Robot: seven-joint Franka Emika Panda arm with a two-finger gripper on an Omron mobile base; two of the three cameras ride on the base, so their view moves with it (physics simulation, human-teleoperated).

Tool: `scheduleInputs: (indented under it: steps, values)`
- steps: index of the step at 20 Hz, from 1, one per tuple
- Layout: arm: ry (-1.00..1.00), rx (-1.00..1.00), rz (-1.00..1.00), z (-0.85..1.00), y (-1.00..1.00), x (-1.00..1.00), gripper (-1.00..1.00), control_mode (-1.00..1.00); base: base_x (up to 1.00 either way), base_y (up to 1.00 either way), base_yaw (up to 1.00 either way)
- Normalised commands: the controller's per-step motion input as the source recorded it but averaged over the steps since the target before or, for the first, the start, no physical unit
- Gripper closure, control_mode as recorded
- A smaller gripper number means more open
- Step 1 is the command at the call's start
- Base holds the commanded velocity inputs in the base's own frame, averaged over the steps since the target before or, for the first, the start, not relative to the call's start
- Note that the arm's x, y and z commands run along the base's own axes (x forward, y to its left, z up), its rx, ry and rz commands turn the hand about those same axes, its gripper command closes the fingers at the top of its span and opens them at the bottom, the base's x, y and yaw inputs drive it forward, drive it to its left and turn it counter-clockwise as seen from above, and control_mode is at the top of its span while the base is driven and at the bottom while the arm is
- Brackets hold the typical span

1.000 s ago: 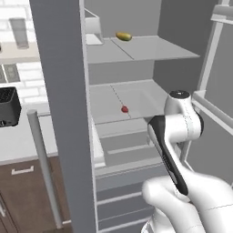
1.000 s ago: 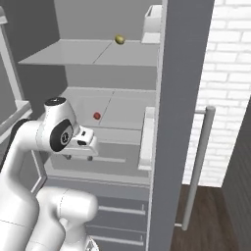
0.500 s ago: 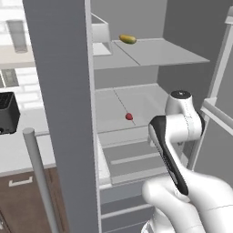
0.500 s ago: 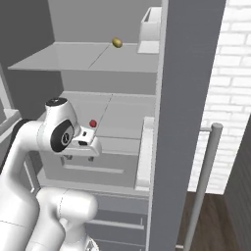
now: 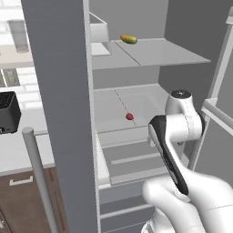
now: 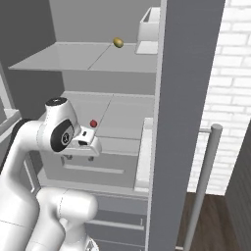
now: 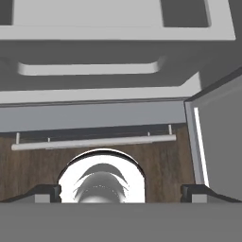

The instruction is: Take the strawberry from the fridge and place it on top of the pancake, located on the dining counter.

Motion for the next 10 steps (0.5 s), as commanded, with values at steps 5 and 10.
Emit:
scheduleInputs:
  steps: [5,10]
  values:
    - [-0.05,0.00,0.03,0.00,0.00,0.06,-1.00,-1.00,0.13,0.02,0.03]
    - [-0.35,0.07,0.19,0.01,0.10,0.45,-1.00,-1.00,0.00,0.00,0.00]
